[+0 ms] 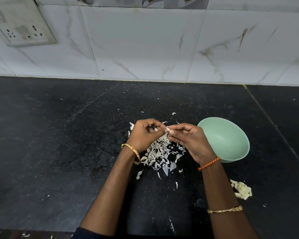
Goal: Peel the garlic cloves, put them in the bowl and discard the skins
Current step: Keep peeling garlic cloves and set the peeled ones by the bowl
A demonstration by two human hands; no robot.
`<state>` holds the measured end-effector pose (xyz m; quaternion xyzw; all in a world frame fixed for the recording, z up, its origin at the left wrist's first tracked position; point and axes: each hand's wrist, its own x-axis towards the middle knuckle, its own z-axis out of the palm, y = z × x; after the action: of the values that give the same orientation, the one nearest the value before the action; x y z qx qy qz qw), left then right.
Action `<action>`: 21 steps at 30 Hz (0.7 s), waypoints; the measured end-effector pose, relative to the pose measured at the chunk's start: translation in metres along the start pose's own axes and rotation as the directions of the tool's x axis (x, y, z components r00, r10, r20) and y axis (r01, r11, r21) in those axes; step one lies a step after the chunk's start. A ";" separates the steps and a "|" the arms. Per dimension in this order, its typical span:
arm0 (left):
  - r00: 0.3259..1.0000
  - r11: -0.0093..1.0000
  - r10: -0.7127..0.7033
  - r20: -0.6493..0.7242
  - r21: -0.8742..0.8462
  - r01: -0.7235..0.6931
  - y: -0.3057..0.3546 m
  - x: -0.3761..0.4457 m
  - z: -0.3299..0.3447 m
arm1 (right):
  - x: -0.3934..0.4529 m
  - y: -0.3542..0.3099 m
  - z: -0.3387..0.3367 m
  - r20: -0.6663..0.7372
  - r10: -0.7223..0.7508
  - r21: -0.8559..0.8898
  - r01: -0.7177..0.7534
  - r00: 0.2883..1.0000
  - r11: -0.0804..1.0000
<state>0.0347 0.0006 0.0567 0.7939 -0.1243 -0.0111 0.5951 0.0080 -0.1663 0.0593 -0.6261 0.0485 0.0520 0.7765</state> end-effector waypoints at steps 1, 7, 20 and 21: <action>1.000 1.000 0.007 0.012 0.003 -0.007 -0.001 0.001 -0.001 | 0.001 0.000 0.000 0.004 0.001 -0.005 -0.001 1.000 1.000; 0.996 0.996 0.069 0.063 0.051 -0.072 -0.005 0.003 -0.002 | 0.003 -0.001 0.000 -0.002 -0.020 -0.055 0.020 1.000 0.998; 0.990 0.998 -0.010 0.140 -0.060 0.018 -0.002 -0.004 0.007 | -0.002 0.000 0.005 -0.041 0.064 0.156 -0.057 0.997 0.986; 0.989 0.998 -0.008 0.146 -0.057 0.017 -0.001 -0.005 0.008 | -0.002 0.000 0.005 -0.036 0.088 0.184 -0.080 0.996 0.980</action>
<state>0.0287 -0.0055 0.0531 0.7742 -0.1619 -0.0762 0.6071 0.0064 -0.1611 0.0605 -0.5508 0.0962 0.0663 0.8264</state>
